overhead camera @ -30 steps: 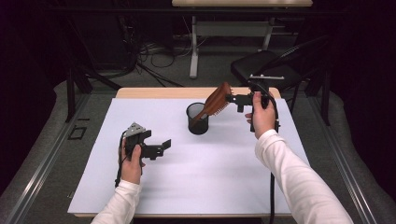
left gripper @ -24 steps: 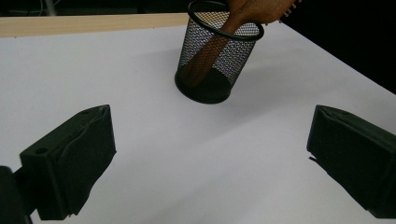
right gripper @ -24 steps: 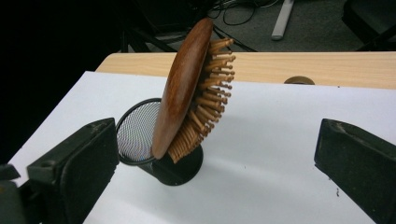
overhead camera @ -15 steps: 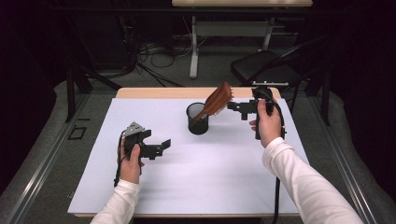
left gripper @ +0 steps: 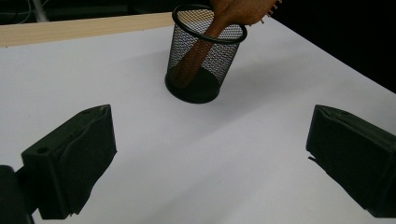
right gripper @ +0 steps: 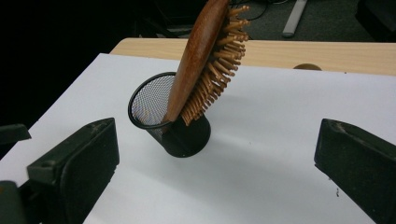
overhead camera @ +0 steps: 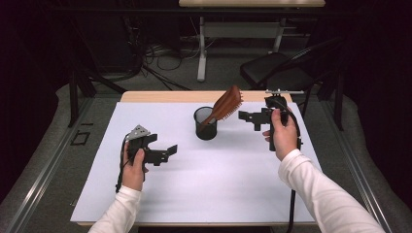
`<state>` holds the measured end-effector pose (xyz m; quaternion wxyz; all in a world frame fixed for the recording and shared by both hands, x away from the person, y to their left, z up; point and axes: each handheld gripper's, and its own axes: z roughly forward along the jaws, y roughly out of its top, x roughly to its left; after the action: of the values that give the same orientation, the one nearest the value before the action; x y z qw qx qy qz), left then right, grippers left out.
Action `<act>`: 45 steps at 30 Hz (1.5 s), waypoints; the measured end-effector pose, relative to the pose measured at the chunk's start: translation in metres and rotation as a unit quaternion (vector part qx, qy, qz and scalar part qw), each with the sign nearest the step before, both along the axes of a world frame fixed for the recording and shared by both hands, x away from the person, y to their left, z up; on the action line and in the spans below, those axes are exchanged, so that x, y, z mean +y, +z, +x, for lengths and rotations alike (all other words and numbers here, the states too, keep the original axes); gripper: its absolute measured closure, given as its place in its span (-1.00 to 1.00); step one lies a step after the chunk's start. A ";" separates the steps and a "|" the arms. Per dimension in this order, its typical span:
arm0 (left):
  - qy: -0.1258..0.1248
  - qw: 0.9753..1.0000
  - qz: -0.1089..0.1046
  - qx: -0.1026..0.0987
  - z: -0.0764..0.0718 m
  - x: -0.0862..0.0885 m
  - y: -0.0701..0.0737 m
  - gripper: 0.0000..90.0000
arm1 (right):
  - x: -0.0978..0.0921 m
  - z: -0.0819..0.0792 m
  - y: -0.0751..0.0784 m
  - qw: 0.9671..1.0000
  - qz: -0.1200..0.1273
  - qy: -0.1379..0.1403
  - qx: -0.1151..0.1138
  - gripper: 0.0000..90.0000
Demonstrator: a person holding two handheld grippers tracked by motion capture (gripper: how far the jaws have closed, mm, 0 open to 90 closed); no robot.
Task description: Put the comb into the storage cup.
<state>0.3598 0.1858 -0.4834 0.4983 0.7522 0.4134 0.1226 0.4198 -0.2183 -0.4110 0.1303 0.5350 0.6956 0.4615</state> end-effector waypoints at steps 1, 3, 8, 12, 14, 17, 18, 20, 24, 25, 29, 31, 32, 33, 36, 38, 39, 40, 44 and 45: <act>-0.003 1.000 0.000 -0.001 -0.001 0.001 0.001 -0.96 | -0.001 -0.001 -0.001 1.000 0.000 0.001 0.001 -1.00; -0.008 1.000 0.001 0.001 -0.003 0.003 0.003 -0.96 | -0.003 -0.004 -0.005 1.000 -0.001 0.001 0.004 -1.00; -0.016 1.000 0.000 0.005 -0.009 0.011 0.004 -0.96 | -0.009 -0.015 -0.014 1.000 0.007 0.004 0.009 -1.00; -0.013 1.000 -0.004 0.008 -0.012 0.020 0.003 -0.96 | -0.013 -0.025 -0.024 1.000 0.011 0.007 0.013 -1.00; -0.011 1.000 -0.006 0.009 -0.013 0.024 0.002 -0.96 | -0.015 -0.029 -0.030 1.000 0.009 0.009 0.011 -1.00; -0.006 1.000 -0.007 0.013 -0.015 0.030 -0.002 -0.96 | -0.019 -0.036 -0.038 1.000 0.013 0.010 0.012 -1.00; -0.005 1.000 -0.008 0.013 -0.015 0.032 -0.004 -0.96 | -0.020 -0.038 -0.041 1.000 0.014 0.012 0.013 -1.00; -0.002 1.000 -0.010 0.015 -0.017 0.036 -0.007 -0.96 | -0.022 -0.042 -0.046 1.000 0.011 0.012 0.011 -0.98; -0.002 1.000 -0.011 0.014 -0.020 0.042 -0.013 -0.96 | -0.026 -0.052 -0.056 1.000 0.005 0.014 0.002 -0.98; -0.003 1.000 -0.011 0.014 -0.021 0.043 -0.015 -0.96 | -0.027 -0.054 -0.059 1.000 0.003 0.015 0.001 -0.98; -0.004 1.000 -0.011 0.015 -0.024 0.047 -0.019 -0.96 | -0.029 -0.064 -0.070 1.000 -0.009 0.018 -0.005 -0.98; -0.005 1.000 -0.012 0.013 -0.025 0.048 -0.021 -0.96 | -0.030 -0.069 -0.076 1.000 -0.012 0.020 -0.008 -0.98; -0.005 1.000 -0.015 0.013 -0.026 0.048 -0.022 -0.96 | -0.029 -0.071 -0.079 1.000 -0.011 0.020 -0.012 -0.98; -0.005 1.000 -0.015 0.012 -0.026 0.049 -0.022 -0.96 | -0.029 -0.074 -0.081 1.000 -0.012 0.022 -0.012 -0.98; -0.007 1.000 -0.016 0.010 -0.027 0.049 -0.024 -0.96 | -0.029 -0.079 -0.088 0.999 -0.014 0.024 -0.017 -0.98; -0.009 1.000 -0.014 0.009 -0.028 0.049 -0.025 -0.96 | -0.029 -0.083 -0.092 0.999 -0.014 0.024 -0.020 -0.98; -0.011 1.000 -0.012 0.007 -0.029 0.049 -0.026 -0.96 | -0.029 -0.084 -0.094 0.999 -0.014 0.023 -0.022 -0.98; -0.012 1.000 -0.011 0.005 -0.029 0.049 -0.026 -0.96 | -0.029 -0.086 -0.096 0.999 -0.013 0.023 -0.022 -0.98; -0.015 1.000 -0.012 0.005 -0.030 0.049 -0.027 -0.96 | -0.029 -0.092 -0.101 0.999 -0.017 0.022 -0.032 -0.98; -0.014 1.000 -0.012 0.004 -0.030 0.049 -0.028 -0.96 | -0.028 -0.093 -0.103 0.999 -0.018 0.022 -0.035 -0.98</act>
<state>0.3294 0.2348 -0.5110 0.5074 0.7522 0.4063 0.1080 0.3269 -0.2464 -0.5135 0.1533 0.5006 0.7106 0.4701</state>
